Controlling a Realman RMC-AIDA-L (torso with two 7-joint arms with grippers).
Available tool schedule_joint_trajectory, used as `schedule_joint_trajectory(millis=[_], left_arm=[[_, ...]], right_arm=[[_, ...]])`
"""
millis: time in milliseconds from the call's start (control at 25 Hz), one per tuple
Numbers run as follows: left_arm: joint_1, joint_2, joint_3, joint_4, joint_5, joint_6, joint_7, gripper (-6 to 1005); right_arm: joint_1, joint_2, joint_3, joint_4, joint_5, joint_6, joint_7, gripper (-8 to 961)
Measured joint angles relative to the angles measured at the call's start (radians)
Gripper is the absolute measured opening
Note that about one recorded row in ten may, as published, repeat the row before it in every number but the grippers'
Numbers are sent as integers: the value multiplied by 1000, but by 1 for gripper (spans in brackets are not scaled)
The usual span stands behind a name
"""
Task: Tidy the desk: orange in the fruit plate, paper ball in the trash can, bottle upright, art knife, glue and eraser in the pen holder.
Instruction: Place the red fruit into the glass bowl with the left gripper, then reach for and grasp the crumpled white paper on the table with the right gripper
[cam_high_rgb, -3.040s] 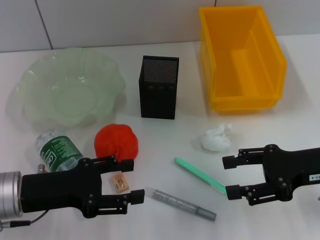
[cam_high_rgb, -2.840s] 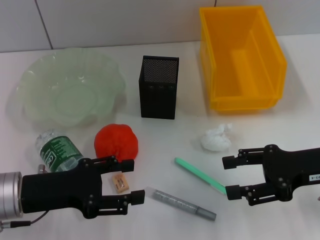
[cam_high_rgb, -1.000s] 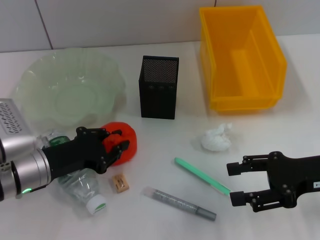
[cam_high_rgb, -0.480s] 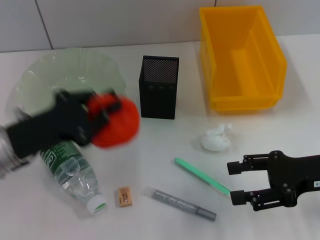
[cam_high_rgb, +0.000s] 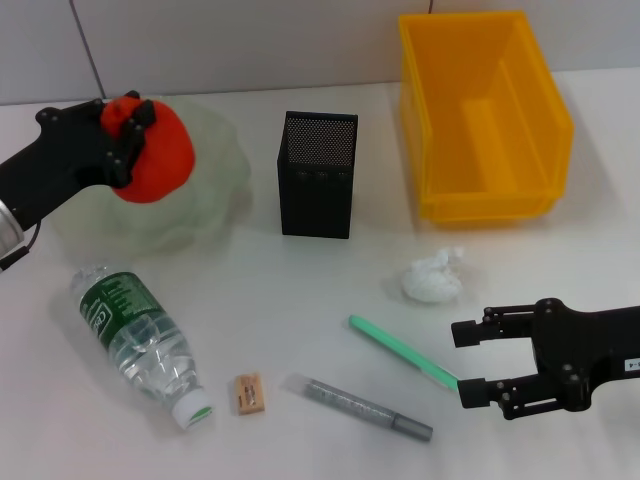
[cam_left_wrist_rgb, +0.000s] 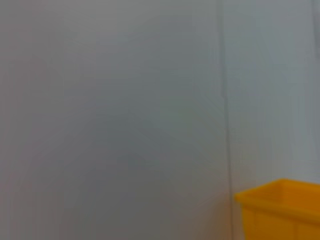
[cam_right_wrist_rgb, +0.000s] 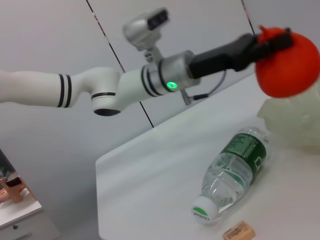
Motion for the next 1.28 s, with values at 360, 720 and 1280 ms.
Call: schedule_joint_trajectory(millis=[360,720,1280], left_arm=[[-29,-1,-1,-40,-38,-67,6,149],[14,6,12,-5,-36,8,-66,543],[183,6,259,60,125,313,-65,869]], right_arm=[[2,1,7,0,5,0,0,768],[13,-5,53,-52,37,-32,70,768],[233,-64,32,-676,-160,-163,839,767]])
